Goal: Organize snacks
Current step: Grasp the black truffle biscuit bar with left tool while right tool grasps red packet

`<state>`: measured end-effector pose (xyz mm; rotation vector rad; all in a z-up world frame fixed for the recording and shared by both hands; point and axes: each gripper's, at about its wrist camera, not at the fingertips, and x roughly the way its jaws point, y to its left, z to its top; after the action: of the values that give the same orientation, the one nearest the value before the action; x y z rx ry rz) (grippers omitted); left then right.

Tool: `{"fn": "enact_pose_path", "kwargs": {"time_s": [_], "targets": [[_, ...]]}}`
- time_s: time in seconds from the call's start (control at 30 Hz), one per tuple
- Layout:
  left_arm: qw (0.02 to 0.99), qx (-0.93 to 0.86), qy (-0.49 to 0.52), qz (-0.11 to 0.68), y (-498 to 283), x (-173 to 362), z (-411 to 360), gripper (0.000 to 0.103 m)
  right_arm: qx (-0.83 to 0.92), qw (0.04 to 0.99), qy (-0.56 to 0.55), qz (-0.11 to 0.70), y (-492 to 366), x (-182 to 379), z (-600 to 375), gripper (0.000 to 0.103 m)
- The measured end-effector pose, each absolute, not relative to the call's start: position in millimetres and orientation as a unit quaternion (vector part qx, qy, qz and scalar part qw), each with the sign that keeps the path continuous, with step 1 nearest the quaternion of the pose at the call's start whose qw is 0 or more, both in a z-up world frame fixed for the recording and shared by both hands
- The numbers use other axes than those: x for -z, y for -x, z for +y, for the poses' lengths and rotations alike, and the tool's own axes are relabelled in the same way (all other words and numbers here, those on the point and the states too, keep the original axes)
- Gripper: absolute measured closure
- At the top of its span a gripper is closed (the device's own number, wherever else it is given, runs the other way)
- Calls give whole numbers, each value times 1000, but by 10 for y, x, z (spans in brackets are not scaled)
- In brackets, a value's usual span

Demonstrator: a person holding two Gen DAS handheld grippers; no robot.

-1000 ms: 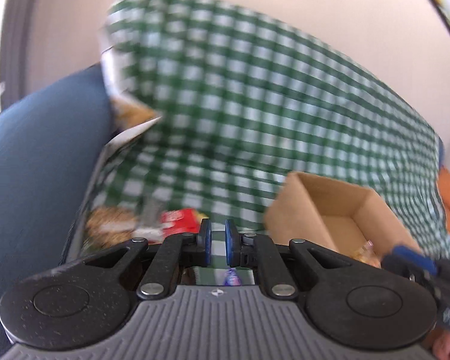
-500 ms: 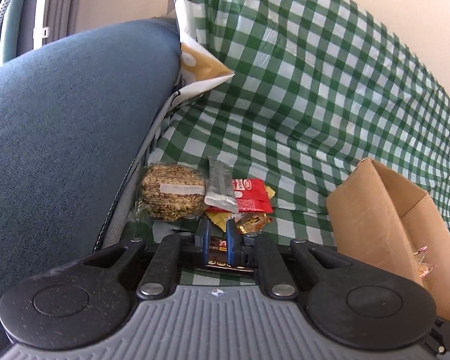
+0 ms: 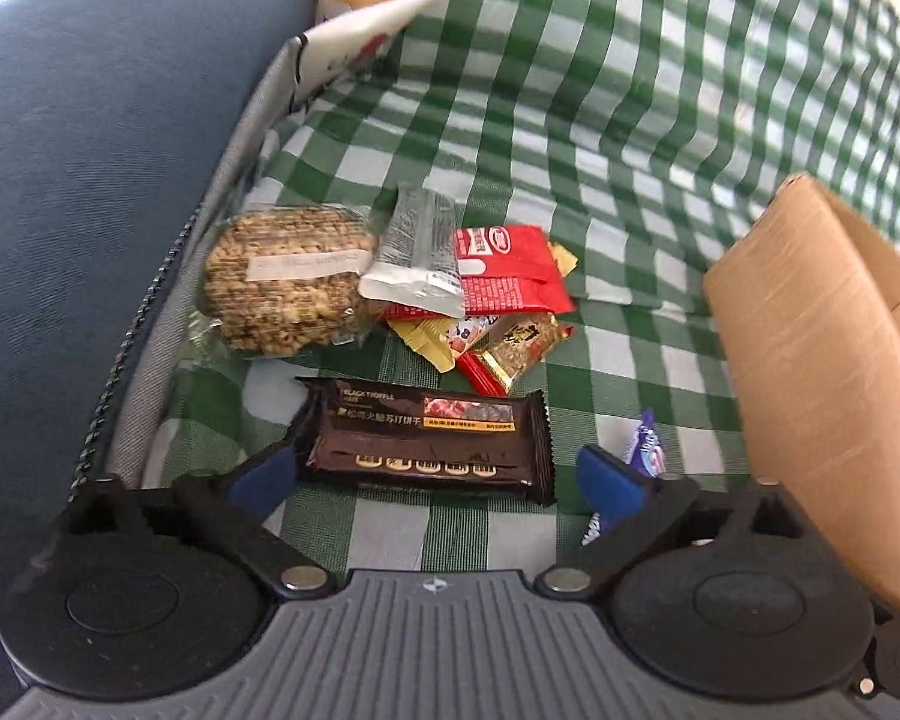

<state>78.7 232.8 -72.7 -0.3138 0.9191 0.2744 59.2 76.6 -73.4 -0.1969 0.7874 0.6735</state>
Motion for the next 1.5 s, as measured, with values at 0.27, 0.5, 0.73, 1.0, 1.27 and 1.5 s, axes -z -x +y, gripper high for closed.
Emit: {"fn": "enact_pose_path", "kwargs": {"time_s": [0.27, 0.5, 0.73, 1.0, 1.27, 1.5], "targets": [[862, -145, 77, 480, -1066, 938, 2150, 0, -296, 857, 91, 412, -753, 910, 843, 21], [858, -165, 92, 478, -1109, 981, 2218, 0, -293, 864, 100, 397, -719, 896, 826, 45], [859, -168, 95, 474, -1120, 990, 2238, 0, -303, 866, 104, 384, -677, 866, 768, 59], [865, -165, 83, 466, -1083, 942, 2179, 13, -334, 872, 105, 343, -516, 681, 689, 59], [876, -163, 101, 443, -847, 677, 2180, 13, -341, 883, 106, 304, -353, 532, 578, 59], [882, -172, 137, 417, -535, 282, 2213, 13, -345, 893, 107, 268, -116, 360, 472, 59]]}}
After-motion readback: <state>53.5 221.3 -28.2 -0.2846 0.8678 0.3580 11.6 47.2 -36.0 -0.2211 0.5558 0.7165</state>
